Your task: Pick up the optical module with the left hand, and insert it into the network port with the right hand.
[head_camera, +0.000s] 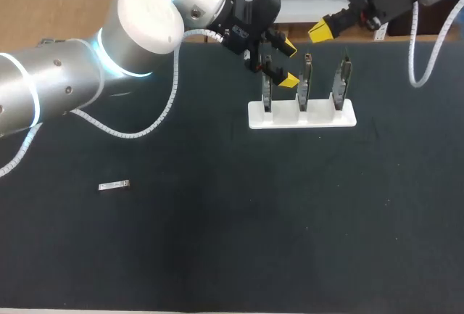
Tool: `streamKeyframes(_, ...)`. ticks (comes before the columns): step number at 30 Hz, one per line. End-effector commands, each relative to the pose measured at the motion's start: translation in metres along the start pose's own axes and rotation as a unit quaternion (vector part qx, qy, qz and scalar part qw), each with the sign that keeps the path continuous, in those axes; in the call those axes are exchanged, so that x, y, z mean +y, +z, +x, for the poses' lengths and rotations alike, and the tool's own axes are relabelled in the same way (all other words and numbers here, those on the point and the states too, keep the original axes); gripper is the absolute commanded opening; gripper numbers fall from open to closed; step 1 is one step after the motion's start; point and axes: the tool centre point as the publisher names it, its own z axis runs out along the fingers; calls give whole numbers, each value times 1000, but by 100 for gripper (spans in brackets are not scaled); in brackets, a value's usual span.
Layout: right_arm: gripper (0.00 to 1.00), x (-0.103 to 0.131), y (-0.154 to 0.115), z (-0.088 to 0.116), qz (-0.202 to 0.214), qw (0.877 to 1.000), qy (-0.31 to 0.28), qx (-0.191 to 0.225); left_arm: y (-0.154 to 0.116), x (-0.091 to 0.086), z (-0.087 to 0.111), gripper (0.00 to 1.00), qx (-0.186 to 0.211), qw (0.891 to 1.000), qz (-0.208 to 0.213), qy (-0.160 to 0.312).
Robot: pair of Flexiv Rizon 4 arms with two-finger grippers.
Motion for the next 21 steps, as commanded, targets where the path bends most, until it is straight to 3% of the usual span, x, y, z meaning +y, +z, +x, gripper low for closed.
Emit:
streamKeyframes(1,0,14,-13,3,14,1000,-4,-2,1,3,-1,100,2,1000,3,0)
streamKeyframes(21,0,26,-66,39,2,1000,-24,-5,1,3,-1,100,2,1000,3,0)
